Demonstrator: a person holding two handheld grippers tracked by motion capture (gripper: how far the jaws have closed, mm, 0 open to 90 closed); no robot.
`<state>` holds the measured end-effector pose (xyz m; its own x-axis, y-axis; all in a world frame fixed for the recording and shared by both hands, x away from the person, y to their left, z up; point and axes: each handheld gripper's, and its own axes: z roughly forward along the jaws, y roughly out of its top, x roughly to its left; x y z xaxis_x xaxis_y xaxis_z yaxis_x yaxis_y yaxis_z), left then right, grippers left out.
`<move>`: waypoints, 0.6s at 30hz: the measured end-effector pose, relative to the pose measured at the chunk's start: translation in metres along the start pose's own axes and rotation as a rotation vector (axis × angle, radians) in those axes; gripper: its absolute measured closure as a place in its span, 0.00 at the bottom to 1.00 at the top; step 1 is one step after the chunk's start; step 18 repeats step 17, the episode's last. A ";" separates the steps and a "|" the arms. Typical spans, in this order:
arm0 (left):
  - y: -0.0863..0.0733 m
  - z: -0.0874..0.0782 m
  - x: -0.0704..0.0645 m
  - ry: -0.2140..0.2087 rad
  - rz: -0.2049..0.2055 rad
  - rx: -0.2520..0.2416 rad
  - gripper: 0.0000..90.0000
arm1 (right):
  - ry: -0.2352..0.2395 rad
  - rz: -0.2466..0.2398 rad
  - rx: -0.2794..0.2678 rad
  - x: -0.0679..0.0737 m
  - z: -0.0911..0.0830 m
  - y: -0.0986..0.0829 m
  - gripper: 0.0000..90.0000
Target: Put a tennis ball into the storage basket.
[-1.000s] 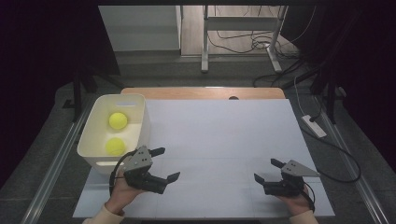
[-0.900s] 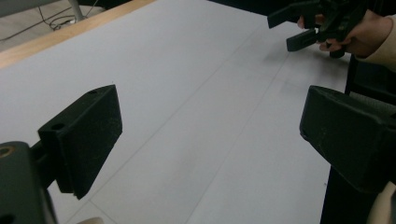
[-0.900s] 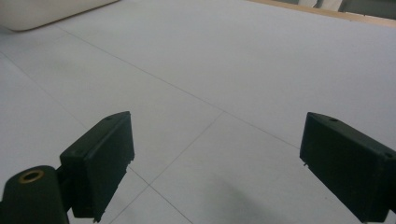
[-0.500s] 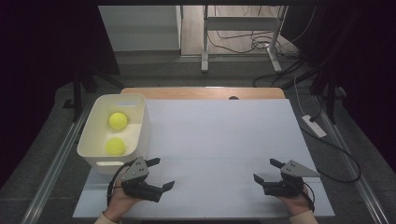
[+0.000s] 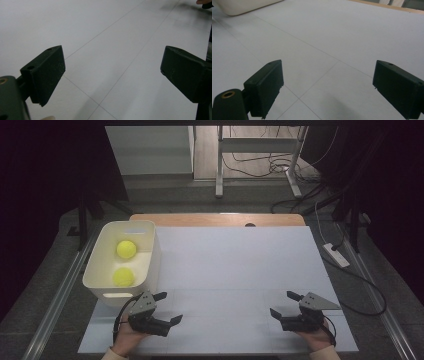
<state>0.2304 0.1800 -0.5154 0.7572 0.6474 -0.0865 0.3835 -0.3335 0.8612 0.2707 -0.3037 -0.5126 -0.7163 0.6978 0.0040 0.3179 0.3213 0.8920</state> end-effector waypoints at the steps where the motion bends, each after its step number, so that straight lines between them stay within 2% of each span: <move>1: -0.001 0.000 0.001 -0.001 -0.003 0.000 0.07 | 0.003 -0.001 0.001 0.000 0.000 0.000 0.11; 18: -0.002 0.002 0.003 0.004 -0.013 -0.004 0.07 | 0.031 -0.007 0.007 0.003 0.000 0.000 0.11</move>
